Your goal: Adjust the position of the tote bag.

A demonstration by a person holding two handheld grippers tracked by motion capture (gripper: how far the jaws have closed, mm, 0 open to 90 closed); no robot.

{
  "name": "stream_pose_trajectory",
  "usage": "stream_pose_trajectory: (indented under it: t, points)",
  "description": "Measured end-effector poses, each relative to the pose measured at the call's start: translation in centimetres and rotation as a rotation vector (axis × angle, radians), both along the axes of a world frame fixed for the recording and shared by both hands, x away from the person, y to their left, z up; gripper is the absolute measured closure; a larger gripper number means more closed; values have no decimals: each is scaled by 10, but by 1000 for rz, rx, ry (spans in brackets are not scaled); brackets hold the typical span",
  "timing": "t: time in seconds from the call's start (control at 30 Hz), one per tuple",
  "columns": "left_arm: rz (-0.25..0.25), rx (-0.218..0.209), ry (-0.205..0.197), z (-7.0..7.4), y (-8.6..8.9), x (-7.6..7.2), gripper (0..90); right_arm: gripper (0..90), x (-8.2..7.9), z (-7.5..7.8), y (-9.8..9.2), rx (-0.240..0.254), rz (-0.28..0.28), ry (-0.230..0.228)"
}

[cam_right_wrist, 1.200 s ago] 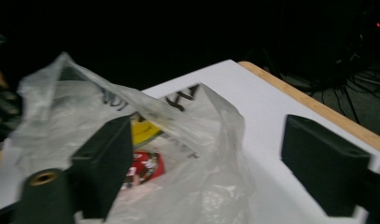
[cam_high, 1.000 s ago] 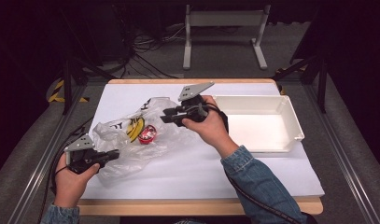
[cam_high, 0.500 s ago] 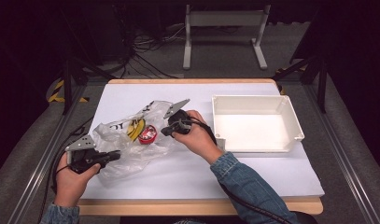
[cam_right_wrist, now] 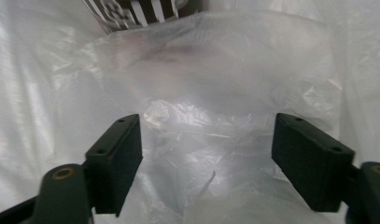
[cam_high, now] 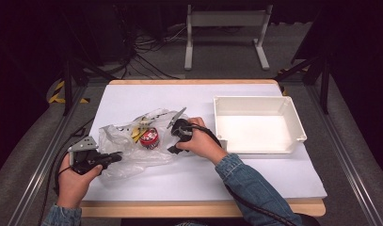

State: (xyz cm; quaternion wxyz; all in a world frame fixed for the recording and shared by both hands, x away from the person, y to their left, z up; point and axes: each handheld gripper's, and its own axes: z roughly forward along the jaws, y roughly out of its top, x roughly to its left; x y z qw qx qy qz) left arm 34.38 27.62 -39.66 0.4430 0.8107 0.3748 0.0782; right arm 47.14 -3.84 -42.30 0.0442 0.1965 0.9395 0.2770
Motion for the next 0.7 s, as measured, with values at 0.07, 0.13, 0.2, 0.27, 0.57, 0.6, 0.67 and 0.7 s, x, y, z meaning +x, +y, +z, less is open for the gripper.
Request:
stream_pose_trajectory:
  t: [0.07, 0.13, 0.2, 0.27, 0.57, 0.6, 0.67, 0.7]
  points:
    - [4, 0, -8, 1, 1, 0, 900, 219, -2, 14, -1, 59, 7, -18]
    - [9, -14, -3, 2, 1, -2, 900, 248, -5, 27, -2, 102, 21, -37]
    - [8, -15, -18, 4, 1, -2, 900, 310, -9, 42, -1, 136, 51, -57]
    - [7, -5, -32, 5, 1, -2, 900, 526, -15, 60, 2, 181, 80, -74]
    - [12, -18, -31, 6, 2, -5, 900, 899, 4, 67, 28, 101, 59, -125]
    - [13, -22, -28, 6, 2, -6, 900, 899, 8, 64, 31, 92, 57, -131]
    - [9, -18, -31, 6, 4, -6, 900, 899, 21, 54, 39, 84, 45, -127]
    - [7, -21, -30, 5, 4, -7, 900, 897, 27, 49, 42, 100, 45, -125]
